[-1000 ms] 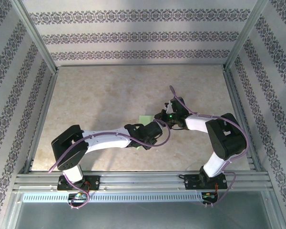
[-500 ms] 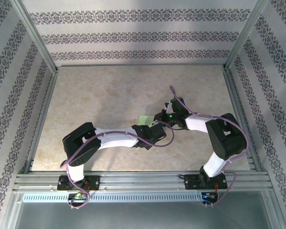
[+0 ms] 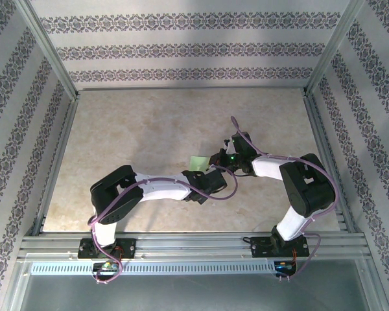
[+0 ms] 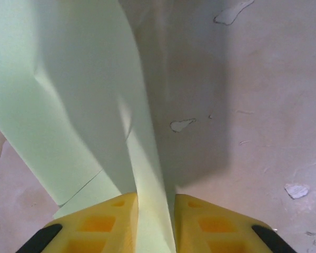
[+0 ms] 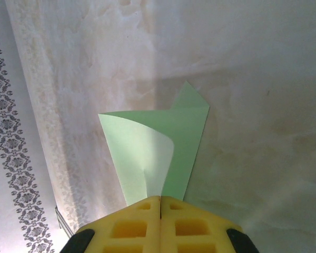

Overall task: Fold a paper plane with a square sheet of paper (fold left side to right side)
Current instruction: Fold the wing for the fifth time at the center of the table.

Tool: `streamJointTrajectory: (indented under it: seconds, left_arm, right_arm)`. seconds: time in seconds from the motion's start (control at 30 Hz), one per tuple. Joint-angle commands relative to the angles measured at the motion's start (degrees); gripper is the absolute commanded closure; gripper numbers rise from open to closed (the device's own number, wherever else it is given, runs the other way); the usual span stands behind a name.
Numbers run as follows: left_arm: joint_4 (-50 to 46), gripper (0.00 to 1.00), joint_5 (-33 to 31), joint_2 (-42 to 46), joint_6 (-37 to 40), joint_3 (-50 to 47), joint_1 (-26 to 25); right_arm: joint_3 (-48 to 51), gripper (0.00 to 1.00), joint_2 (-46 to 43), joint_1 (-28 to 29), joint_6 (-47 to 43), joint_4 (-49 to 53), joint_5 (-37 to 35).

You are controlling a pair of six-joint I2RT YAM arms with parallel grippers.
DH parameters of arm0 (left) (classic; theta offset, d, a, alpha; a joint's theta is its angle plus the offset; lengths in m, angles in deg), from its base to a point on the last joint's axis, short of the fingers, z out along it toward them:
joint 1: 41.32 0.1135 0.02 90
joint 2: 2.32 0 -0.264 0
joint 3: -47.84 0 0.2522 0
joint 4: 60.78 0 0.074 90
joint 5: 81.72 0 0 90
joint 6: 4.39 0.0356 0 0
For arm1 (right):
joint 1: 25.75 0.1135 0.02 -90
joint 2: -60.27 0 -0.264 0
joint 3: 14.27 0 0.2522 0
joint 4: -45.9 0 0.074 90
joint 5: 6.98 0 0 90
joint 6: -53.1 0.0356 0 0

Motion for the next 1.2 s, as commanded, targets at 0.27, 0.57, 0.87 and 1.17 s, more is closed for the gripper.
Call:
streamJointTrajectory:
  seconds: [0.27,0.57,0.87,1.17]
  left_arm:
    - [-2.1,0.93,-3.03,0.69,-1.59,-0.12,-0.97]
    - [-0.75,1.0,1.81,5.97,-2.65,-1.73,0.66]
    - [1.64,1.0,17.24,8.48,-4.72,-3.08,5.84]
    - [7.94,1.0,32.86,8.15,-10.56,-4.93,11.5]
  right_arm:
    - [-0.59,0.97,0.92,0.76,0.1,1.22,-1.23]
    - [0.86,0.66,-6.61,-2.96,-6.09,7.66,-5.77]
    - [7.06,0.5,-19.82,-11.32,-11.57,13.13,-9.32]
    - [10.88,0.49,-24.16,-13.39,-14.69,13.3,-7.48]
